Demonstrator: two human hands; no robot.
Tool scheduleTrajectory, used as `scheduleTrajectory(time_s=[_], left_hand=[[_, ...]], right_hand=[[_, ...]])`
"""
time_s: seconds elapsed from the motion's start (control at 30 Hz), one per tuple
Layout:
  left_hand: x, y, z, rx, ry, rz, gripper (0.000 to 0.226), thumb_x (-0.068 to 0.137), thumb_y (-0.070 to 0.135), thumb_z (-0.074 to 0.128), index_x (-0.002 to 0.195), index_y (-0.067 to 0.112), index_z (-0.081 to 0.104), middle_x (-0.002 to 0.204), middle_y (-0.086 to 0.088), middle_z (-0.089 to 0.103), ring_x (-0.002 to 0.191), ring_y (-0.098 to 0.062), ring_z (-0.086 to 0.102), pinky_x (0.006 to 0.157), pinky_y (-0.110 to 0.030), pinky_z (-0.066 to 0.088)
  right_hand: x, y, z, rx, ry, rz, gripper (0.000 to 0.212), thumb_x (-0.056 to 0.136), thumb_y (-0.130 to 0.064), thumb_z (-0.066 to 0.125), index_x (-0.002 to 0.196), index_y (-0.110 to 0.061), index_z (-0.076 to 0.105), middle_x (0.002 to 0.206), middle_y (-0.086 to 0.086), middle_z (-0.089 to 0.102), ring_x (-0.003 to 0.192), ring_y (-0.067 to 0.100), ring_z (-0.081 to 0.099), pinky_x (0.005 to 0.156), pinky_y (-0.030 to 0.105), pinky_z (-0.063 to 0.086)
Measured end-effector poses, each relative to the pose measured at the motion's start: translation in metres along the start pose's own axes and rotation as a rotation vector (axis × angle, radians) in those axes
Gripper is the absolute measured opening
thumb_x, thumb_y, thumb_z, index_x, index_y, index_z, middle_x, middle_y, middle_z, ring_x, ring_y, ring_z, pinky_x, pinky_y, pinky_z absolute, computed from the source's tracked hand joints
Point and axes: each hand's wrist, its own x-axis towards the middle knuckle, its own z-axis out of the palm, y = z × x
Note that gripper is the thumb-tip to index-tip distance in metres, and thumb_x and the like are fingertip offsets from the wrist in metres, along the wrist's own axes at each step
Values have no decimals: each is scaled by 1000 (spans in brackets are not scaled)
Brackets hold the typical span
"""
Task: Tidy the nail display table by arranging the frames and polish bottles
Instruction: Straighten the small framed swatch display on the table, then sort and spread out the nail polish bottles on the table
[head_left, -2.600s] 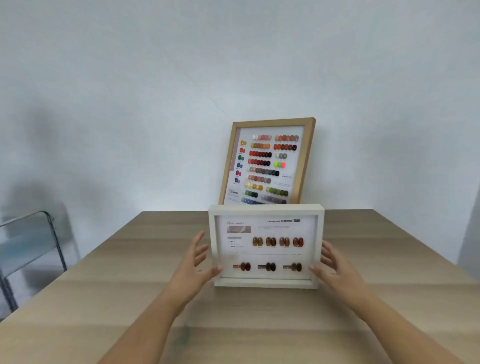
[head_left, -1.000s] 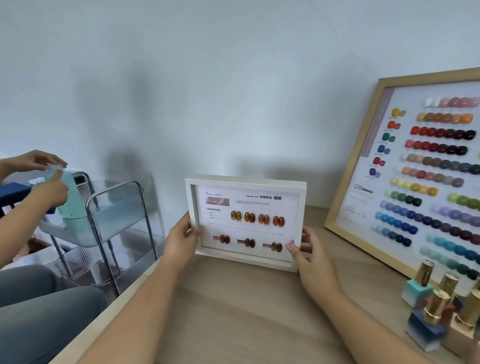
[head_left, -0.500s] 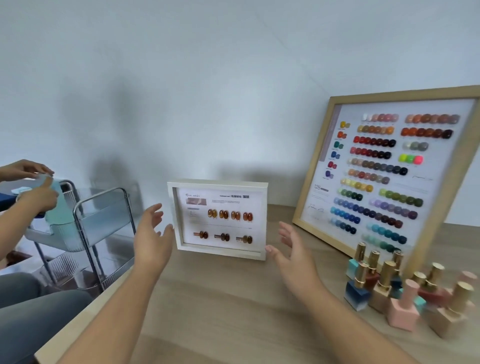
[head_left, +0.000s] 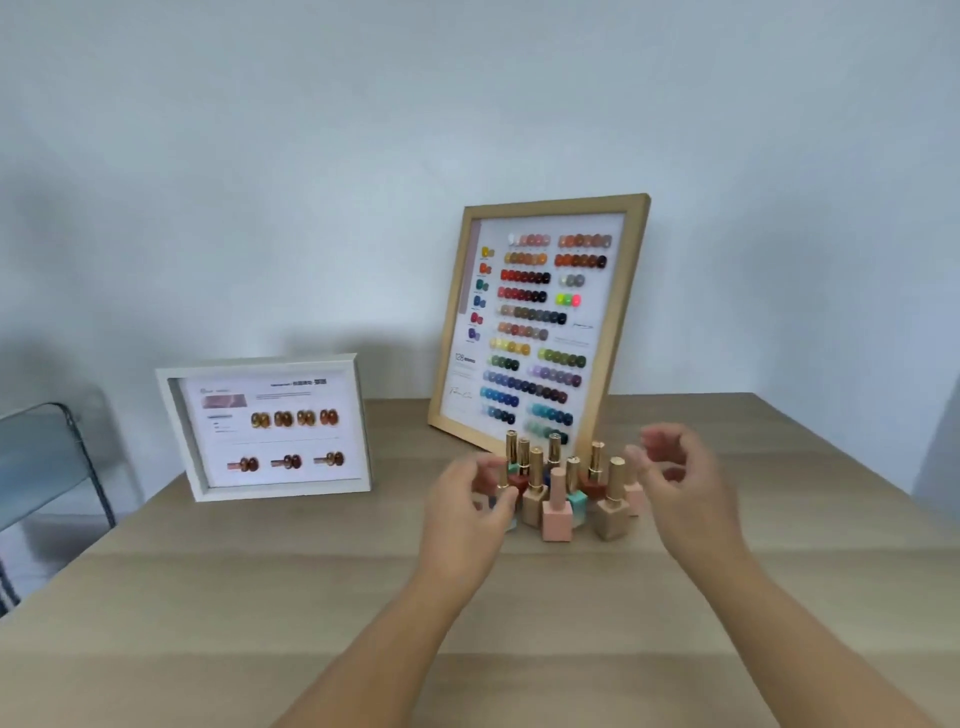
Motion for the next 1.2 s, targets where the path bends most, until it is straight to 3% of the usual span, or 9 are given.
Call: scheduleTrajectory(time_s=[0.1,0.33,0.47,0.53,0.73,0.83,0.9,1.07,1.2], left_hand=[[-13,2,37,108,-66,25,31,79,20,69,109,22,62,90,10,61,79,-1,56,67,-6,41],[-8,0,70,351,-139,-51,45,83,31,64,125,20,53,115,1,55,100,-17,55,84,-29,47],[-3,-2,80,411,-168,-106,35,82,34,64,113,19,57,112,0,57,97,-16,55,81,-30,47],[-3,-4,84,429,-162,-101,29,82,35,64,105,18,59,110,0,55,89,-14,53,76,-27,46],[-5,-3,85,373,-169,-65,20,78,35,70,88,24,56,91,9,58,76,-4,52,61,-16,38],[-11,-2,86,265,-198,-56,23,74,31,75,83,31,54,82,15,61,72,3,55,55,-9,40],[-12,8,96,209,-224,4,26,72,32,76,85,36,54,81,21,60,77,7,56,60,-5,41],[9,46,176,87,-314,108,28,73,27,75,99,30,64,87,21,61,82,2,59,68,-10,41],[34,58,254,40,-322,39,20,72,25,76,91,25,68,76,17,60,73,-3,58,66,-14,41]], right_hand=[[-8,29,-13,-89,-85,77,23,80,-20,70,92,-33,57,91,-14,61,85,8,59,64,18,43],[-9,60,3,-192,-250,150,43,75,-25,75,114,-25,58,95,-8,61,78,3,56,62,7,38],[-4,67,17,-250,-290,190,54,74,-30,75,123,-21,54,110,-2,61,94,12,58,83,25,49],[-4,70,22,-284,-265,204,54,74,-33,75,122,-19,55,112,0,61,100,16,57,89,31,49],[-11,70,20,-283,-245,99,40,76,-31,70,113,-22,58,88,-3,63,83,16,59,69,23,43],[-11,72,-3,-292,-186,45,12,76,-30,68,83,-24,60,76,-3,59,69,11,55,58,15,38],[-1,80,-31,-310,-122,29,12,76,-31,68,77,-27,57,74,-6,58,65,5,55,55,11,37],[42,124,-110,-407,53,166,12,78,-33,67,84,-24,61,80,-1,64,72,13,59,66,29,47],[78,161,-143,-419,110,263,11,80,-32,65,88,-26,62,82,-4,64,75,10,61,69,30,48]])
